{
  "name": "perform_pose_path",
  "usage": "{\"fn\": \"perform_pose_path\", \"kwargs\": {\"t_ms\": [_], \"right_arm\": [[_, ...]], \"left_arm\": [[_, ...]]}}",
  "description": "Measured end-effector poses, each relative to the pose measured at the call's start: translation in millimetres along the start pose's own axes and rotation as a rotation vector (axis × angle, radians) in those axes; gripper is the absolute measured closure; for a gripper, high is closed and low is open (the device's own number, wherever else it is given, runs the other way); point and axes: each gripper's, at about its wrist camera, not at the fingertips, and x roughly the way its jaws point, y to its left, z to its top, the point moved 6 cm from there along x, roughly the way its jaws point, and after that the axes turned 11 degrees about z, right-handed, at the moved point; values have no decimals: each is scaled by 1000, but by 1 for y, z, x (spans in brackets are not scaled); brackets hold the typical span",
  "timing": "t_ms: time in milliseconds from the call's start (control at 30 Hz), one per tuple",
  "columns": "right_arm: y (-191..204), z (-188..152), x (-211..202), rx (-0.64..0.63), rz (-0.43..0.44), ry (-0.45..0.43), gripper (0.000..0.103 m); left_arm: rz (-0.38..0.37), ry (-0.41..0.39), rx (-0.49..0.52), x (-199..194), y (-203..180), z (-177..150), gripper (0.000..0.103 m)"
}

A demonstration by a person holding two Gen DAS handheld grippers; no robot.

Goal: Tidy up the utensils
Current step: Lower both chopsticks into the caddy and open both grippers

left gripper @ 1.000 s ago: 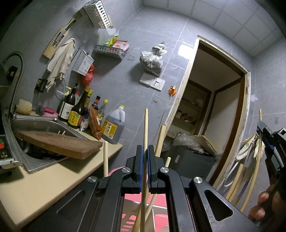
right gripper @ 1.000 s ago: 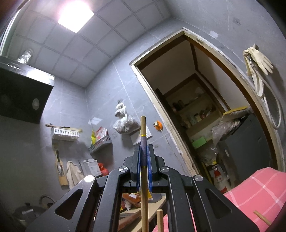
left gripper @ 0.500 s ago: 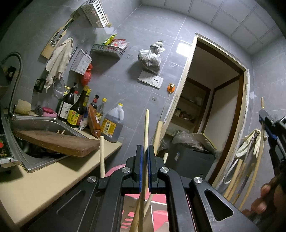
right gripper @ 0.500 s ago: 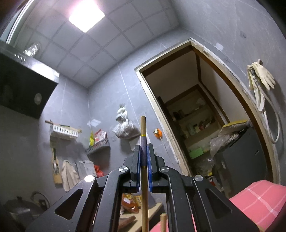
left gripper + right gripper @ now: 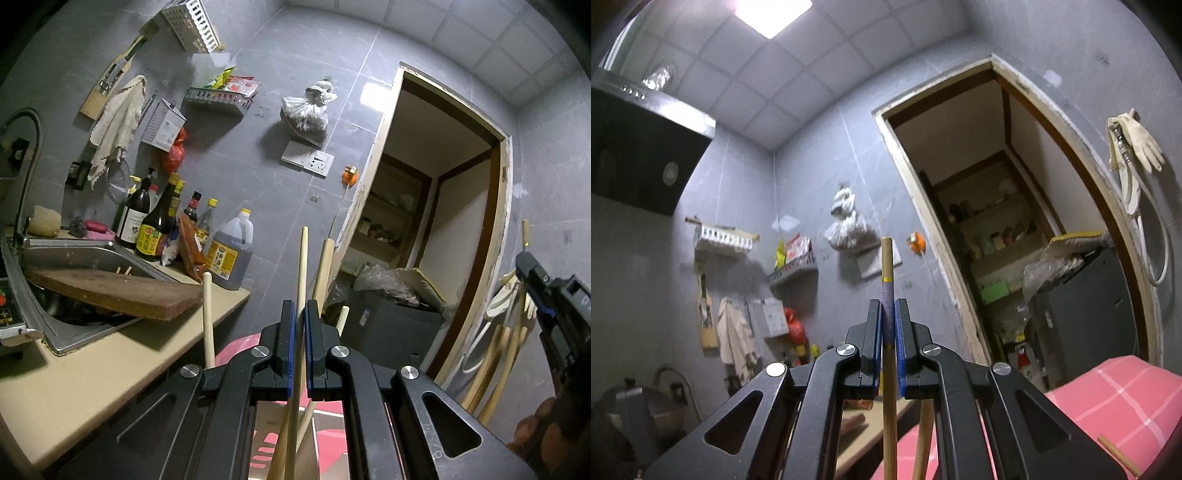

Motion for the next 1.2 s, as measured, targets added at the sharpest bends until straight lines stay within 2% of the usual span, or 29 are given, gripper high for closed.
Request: {"fn": "perform_pose_path", "kwargs": {"t_ms": [300, 600, 667, 800, 867, 933, 967, 1000, 1133, 1200], "right_arm": [[5, -21, -14, 3, 35, 175, 98], [1, -35, -23, 34, 37, 296, 97], [-1, -38, -24, 37, 29, 318, 94], [-4, -38, -30, 46, 25, 331, 80], [-3, -37, -32, 41, 26, 336, 80], [-2, -35, -35, 34, 28, 339, 77], [-2, -33, -37, 28, 26, 338, 75], [-2, -31, -39, 24, 25, 334, 68], [-5, -18, -49, 14, 12, 309, 51], [-8, -10, -55, 6, 0, 296, 42]], "left_arm": [[-25, 60, 56, -1, -2, -11, 100], [-37, 132, 105, -5, -2, -25, 100], [-32, 141, 110, -6, -2, -26, 99], [-34, 140, 115, -11, -2, -24, 97], [-40, 139, 118, -14, -3, -23, 95], [-43, 139, 118, -17, -5, -21, 88], [-46, 139, 116, -19, -5, -20, 81], [-50, 139, 112, -22, -6, -18, 76], [-57, 132, 110, -32, -10, -11, 71], [-60, 129, 107, -38, -14, -8, 56]]}}
